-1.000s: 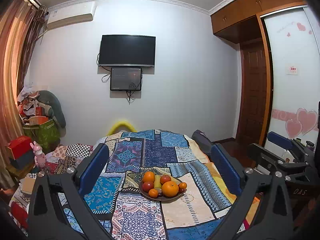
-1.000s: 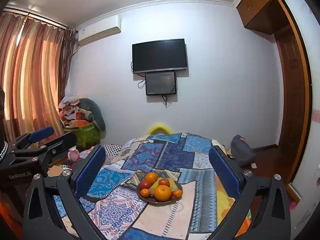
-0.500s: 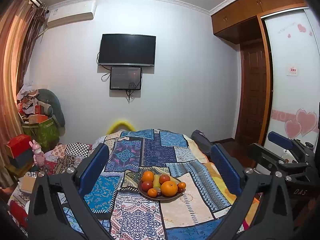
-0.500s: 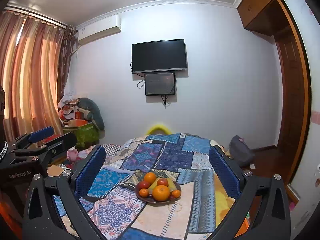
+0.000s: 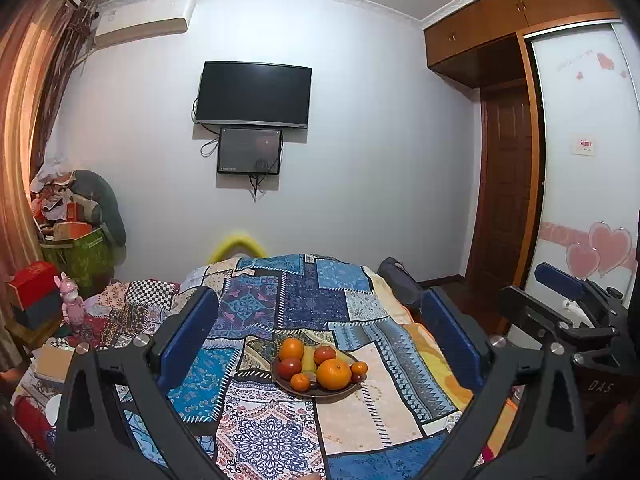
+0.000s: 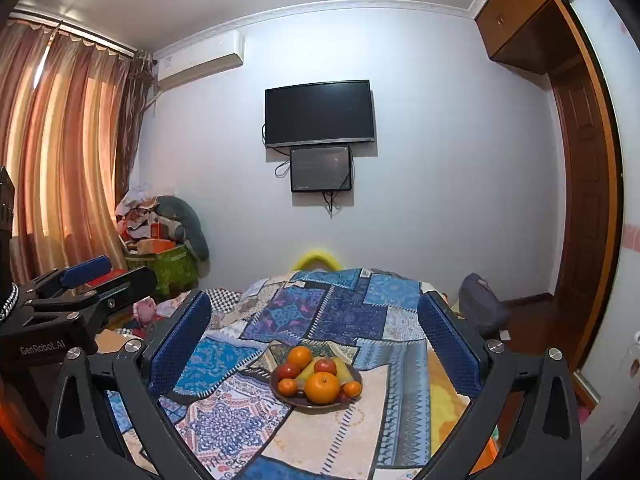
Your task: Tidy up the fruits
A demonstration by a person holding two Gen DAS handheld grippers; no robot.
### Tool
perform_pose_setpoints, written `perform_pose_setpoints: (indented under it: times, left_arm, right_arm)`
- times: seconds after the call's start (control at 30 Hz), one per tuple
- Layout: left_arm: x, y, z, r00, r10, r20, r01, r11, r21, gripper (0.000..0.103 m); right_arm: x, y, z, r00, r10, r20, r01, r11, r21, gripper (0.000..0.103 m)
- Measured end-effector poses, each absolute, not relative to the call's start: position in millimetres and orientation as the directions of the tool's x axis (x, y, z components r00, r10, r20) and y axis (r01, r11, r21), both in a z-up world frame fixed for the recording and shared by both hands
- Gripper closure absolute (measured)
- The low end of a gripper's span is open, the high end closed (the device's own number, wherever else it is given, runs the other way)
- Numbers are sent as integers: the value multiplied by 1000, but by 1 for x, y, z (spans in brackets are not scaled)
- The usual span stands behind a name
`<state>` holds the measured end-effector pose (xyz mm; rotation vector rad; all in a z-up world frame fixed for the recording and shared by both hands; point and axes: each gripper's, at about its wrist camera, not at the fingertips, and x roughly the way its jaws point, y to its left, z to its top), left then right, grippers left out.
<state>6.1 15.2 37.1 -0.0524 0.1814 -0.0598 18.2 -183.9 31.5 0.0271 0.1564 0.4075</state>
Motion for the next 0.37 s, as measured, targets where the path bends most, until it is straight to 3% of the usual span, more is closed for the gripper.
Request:
perform_pose_setpoints:
  times: [0.37]
  left_arm:
    - [7,15,34,979,-73,-192,63,996,-56,0]
  right_arm:
    - [20,-184,31,904,398,-154,-394,918,58,0]
